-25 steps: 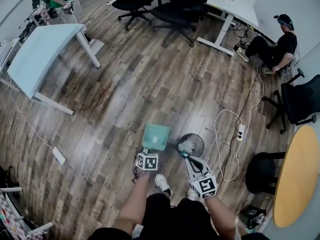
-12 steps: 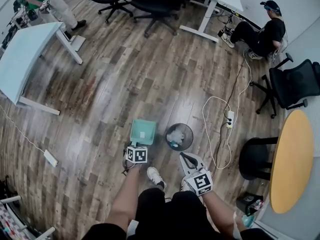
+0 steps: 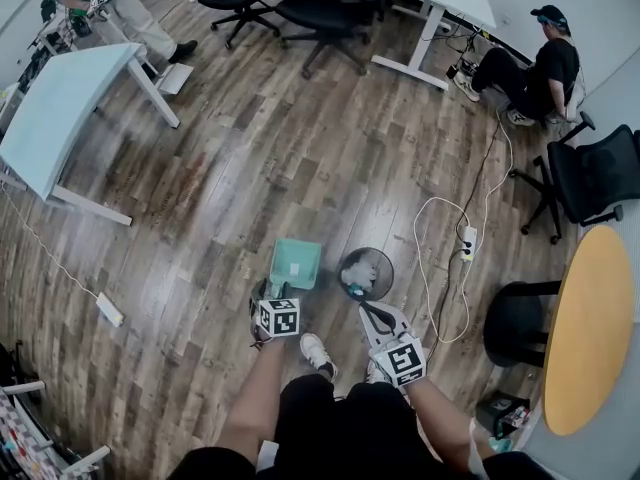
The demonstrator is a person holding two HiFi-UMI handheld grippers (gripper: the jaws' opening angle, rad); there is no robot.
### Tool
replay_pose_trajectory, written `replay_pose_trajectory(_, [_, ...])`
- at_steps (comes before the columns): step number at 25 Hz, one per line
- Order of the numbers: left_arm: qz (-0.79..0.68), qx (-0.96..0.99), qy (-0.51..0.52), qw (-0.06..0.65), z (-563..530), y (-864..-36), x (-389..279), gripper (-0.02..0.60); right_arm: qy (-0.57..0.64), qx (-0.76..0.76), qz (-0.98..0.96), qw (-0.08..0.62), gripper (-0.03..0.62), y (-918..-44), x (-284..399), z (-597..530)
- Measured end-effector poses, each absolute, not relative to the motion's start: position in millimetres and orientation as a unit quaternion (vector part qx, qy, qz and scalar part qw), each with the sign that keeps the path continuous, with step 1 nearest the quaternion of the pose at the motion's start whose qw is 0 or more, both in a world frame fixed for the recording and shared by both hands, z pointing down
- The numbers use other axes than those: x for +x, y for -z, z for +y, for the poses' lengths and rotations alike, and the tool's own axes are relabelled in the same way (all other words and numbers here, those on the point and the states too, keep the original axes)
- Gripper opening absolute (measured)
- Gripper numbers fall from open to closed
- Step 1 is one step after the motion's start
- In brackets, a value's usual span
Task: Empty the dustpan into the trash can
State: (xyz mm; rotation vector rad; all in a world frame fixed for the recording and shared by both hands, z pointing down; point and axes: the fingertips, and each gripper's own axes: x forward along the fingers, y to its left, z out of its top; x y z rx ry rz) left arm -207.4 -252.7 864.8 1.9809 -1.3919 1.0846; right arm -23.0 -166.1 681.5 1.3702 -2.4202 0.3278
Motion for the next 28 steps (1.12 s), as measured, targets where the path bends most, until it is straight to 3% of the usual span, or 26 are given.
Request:
replay_pose_trajectory(15, [-0.562,0.764,-0.26,0.182,-198,-692,-184,0.211,-0.105,0.482,-0.859,0.135,0.025,-649,-3,-131])
replay_pose_trajectory(24, [-0.567,0.782,-0.192,0.174,-152,-636,-154,0.047,-0.054,0.462,-0.88,0.096,0.025,-596,12,-126])
replay_pose_trajectory(28, [-0.549,0.802,-0.157,0.177,-123,-620,-133,0.023,-0.048,0.452,-0.887,0.086,0.025,-584,20,-107])
